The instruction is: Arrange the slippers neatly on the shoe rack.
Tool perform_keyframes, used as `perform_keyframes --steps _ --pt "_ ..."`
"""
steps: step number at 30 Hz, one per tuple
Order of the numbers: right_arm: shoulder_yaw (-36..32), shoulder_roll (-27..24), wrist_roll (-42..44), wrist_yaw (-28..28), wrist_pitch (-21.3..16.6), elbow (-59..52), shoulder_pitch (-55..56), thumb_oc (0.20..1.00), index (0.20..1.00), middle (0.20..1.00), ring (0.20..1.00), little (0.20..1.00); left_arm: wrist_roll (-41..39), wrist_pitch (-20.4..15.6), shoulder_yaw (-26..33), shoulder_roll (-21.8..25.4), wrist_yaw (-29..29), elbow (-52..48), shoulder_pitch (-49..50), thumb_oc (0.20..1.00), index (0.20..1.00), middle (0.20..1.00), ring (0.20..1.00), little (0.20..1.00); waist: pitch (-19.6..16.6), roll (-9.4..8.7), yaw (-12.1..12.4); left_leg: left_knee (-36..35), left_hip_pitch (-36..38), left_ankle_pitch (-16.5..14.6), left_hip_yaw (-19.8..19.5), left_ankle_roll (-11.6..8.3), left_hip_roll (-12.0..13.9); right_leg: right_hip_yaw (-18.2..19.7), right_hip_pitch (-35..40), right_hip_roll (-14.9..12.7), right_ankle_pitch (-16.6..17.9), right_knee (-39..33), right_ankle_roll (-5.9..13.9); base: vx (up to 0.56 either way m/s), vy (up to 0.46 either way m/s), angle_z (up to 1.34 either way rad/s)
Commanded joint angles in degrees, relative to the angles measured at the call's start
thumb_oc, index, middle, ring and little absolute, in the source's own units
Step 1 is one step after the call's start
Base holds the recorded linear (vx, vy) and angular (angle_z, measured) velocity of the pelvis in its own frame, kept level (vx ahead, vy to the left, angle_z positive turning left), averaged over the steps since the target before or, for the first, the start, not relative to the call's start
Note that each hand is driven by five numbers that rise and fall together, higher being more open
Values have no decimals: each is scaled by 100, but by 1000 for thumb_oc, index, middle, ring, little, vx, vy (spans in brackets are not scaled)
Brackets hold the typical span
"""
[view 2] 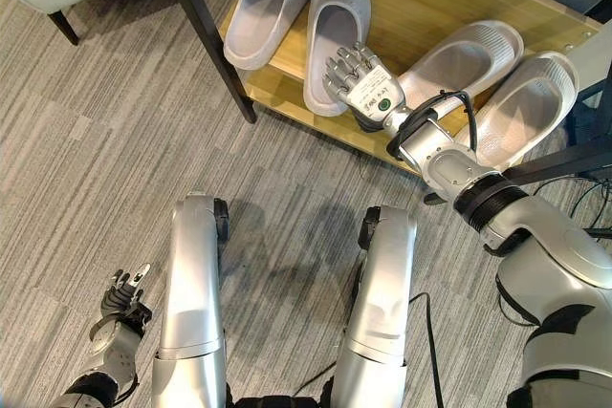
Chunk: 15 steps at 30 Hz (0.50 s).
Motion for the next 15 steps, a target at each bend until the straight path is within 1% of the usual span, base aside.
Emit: perform_keyframes --steps 1,3,8,12,15 --pt "105 -239 91 -217 159 -306 -727 1000 1000 1000 1000 1000 127 -273 -199 192 49 -101 63 1000 1000 1000 1000 1000 5 148 264 666 -86 -591 -69 425 -14 263 76 155 28 453 -949 0 0 0" --pt "258 -185 67 -308 224 -47 -881 1000 1000 1000 1000 1000 199 -296 -292 236 73 -140 94 1000 1000 1000 1000 1000 5 188 302 646 -86 -591 -84 420 -20 249 76 133 19 444 -948 47 -11 1" --pt "336 72 117 -357 253 133 -1154 1000 1000 1000 1000 1000 284 -322 -386 234 122 -115 78 1000 1000 1000 1000 1000 5 207 340 651 -86 -597 -102 414 -38 246 76 147 6 460 -952 37 -1 1" --pt "398 232 228 -386 245 225 -1381 1000 1000 1000 1000 1000 288 -327 -444 215 126 -50 71 1000 1000 1000 1000 1000 5 191 372 652 -86 -612 -106 395 -46 262 76 137 21 478 -946 27 -1 4" --pt "403 307 340 -371 273 377 -1457 1000 1000 1000 1000 1000 248 -319 -521 243 151 -286 183 1000 1000 1000 1000 1000 5 208 394 650 -86 -625 -92 398 -52 271 76 141 3 487 -959 12 -3 1"
